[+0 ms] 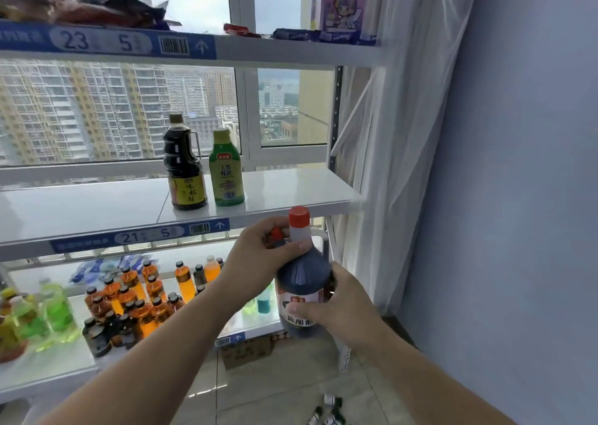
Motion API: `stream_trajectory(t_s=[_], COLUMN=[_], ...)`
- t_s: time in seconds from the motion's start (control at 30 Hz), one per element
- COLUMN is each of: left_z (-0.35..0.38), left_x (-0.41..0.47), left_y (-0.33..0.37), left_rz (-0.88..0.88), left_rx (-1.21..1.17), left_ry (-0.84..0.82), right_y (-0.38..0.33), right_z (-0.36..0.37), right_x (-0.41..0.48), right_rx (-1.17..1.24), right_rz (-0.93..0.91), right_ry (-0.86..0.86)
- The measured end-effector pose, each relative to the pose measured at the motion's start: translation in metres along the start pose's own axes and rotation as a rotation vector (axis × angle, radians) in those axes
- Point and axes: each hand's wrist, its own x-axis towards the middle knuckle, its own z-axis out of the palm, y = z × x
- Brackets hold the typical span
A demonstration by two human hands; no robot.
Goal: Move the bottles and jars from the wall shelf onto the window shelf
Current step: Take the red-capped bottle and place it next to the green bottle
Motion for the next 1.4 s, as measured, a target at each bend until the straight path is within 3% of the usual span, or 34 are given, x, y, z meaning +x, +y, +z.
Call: stream_trajectory(t_s=[0.3, 0.7, 1.2, 1.4], left_z=[-0.062, -0.101, -0.103, -0.099], left_x=[0.098, 0.255, 0.414, 0.435], left_y=[-0.033, -0.086, -0.144, -0.164], left_rz=[-0.006, 0.027, -0.093, -0.177], left_rx=[-0.021, 0.196, 0.242, 0.095], left_ry=[-0.055, 0.067, 0.125, 0.160], right_y=[-0.007, 0.011, 0.064, 0.075], right_z=[0.044, 0.057, 0.051, 0.057], right_x=[0.113, 0.293, 0.489, 0.519], right_rx=[-0.010, 0.043, 0.143, 0.164], right_rz=[-0.037, -0.097, -0.024, -0.022], right_ry=[0.020, -0.006, -0.235, -0.289])
